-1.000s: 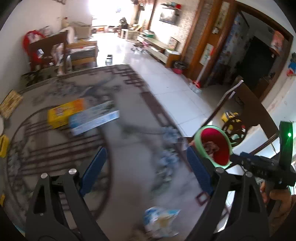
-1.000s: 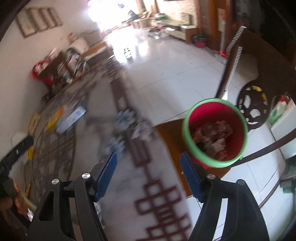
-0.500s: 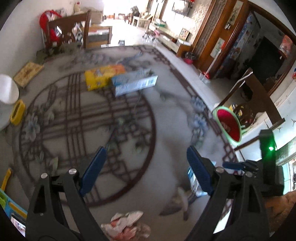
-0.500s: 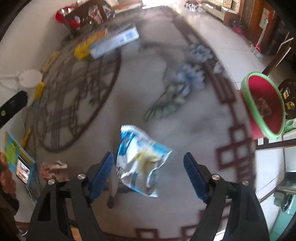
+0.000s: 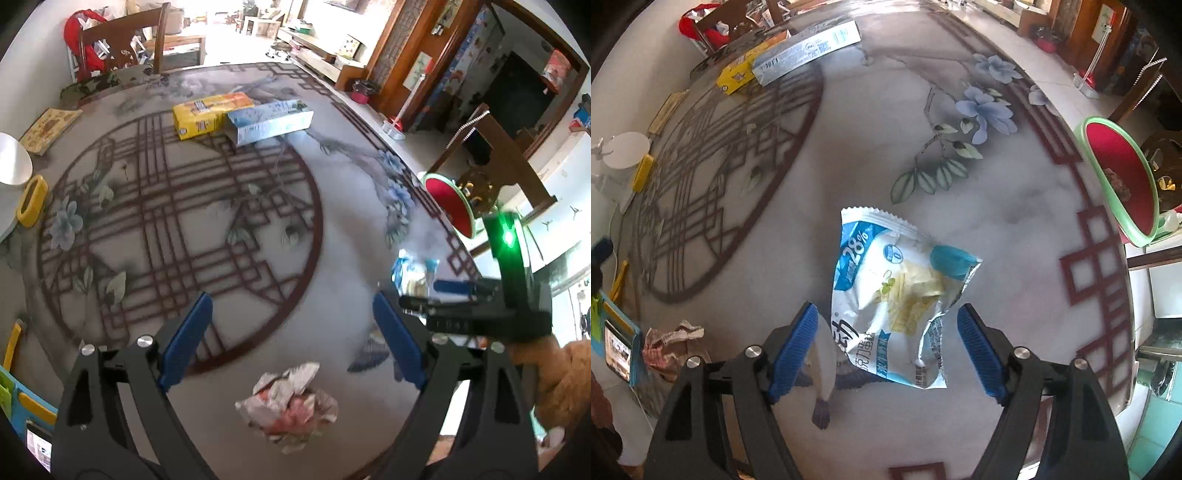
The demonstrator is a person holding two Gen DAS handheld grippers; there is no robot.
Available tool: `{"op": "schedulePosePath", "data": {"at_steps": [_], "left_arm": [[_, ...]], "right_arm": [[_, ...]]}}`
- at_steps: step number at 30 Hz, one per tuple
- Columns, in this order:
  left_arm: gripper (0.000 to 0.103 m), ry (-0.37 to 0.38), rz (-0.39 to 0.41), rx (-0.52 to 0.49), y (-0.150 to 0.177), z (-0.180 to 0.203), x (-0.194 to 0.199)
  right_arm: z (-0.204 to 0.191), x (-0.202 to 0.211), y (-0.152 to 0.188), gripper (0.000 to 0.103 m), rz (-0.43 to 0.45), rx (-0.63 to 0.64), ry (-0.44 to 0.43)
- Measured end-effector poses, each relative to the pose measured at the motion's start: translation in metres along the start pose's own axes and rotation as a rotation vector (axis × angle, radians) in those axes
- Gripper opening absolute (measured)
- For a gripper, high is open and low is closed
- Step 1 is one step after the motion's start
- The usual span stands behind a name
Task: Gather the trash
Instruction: 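Move both tools back over the table toward the snack wrapper and foil, then grasp the blue-white snack wrapper with the right tool while the left tool grasps the crumpled foil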
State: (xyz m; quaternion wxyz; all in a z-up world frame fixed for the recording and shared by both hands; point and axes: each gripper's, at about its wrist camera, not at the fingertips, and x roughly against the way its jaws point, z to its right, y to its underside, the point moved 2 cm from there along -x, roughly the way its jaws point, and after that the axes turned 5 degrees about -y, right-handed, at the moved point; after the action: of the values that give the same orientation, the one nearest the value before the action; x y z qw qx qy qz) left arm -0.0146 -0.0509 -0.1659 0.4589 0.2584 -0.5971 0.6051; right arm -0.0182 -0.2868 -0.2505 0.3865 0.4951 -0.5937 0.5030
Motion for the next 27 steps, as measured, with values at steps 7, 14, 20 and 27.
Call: {"op": "schedulePosePath", "data": {"at_steps": [7, 14, 20, 27], "left_arm": [[0.086, 0.017, -0.070, -0.033, 0.033, -0.015, -0.007], [0.086, 0.052, -0.119, -0.082, 0.063, -0.018, -0.015], [0.086, 0.076, -0.188, -0.099, 0.082, -0.011, -0.034], [0.083, 0.084, -0.206, -0.109, 0.082, -0.008, -0.046]], "right_arm": [[-0.009, 0.001, -0.003, 0.073, 0.021, -0.011, 0.021], [-0.009, -0.010, -0.002, 0.040, -0.017, -0.030, 0.008], [-0.010, -0.004, -0.002, 0.022, 0.009, -0.050, -0.005], [-0.019, 0.009, -0.004, 0.021, 0.047, -0.023, -0.014]]}}
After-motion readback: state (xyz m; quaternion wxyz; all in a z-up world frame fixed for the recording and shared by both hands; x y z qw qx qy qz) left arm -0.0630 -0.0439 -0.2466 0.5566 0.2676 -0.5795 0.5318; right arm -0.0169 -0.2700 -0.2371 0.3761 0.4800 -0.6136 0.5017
